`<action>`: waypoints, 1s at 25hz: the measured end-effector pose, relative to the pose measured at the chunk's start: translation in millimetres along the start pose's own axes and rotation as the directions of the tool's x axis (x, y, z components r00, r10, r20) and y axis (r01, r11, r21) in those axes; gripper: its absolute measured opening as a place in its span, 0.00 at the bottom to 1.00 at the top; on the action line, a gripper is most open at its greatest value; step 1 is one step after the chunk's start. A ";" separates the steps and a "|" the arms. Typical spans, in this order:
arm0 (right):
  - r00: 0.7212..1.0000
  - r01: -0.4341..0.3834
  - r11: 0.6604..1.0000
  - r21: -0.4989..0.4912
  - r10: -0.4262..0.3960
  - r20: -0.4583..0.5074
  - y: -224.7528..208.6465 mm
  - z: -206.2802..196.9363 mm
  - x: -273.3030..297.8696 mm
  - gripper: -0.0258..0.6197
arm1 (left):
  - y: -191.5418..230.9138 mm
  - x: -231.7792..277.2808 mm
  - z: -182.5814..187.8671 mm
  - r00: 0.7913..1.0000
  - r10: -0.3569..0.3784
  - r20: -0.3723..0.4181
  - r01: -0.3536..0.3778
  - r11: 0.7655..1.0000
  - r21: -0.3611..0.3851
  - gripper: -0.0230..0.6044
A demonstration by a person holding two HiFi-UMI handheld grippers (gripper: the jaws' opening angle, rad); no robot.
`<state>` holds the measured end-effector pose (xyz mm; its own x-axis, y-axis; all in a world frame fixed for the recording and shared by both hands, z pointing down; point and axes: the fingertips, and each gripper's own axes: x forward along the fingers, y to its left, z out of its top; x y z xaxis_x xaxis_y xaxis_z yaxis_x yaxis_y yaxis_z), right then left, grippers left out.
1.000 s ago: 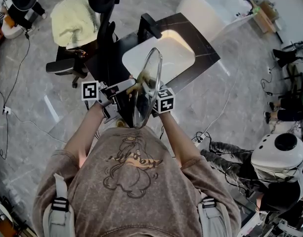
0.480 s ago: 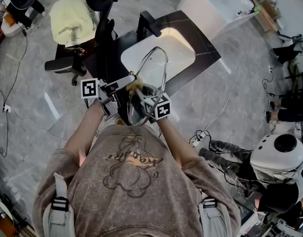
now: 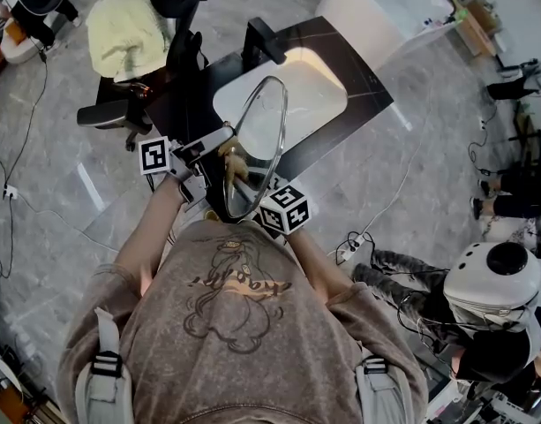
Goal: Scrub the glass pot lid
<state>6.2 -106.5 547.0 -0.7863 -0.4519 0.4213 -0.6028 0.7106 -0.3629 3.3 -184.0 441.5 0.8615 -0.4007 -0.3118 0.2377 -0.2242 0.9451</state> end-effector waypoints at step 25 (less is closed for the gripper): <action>0.976 -0.089 0.996 -0.019 0.091 0.199 22.4 90.8 -62.4 0.10 | 24.2 -16.3 11.7 0.998 0.034 0.050 -0.032 0.999 -0.035 0.33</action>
<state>29.5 -111.4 437.0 -0.8491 -0.4835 0.2127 -0.5277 0.7583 -0.3828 -10.2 -193.4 468.2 0.8455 -0.4520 -0.2841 0.2254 -0.1801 0.9575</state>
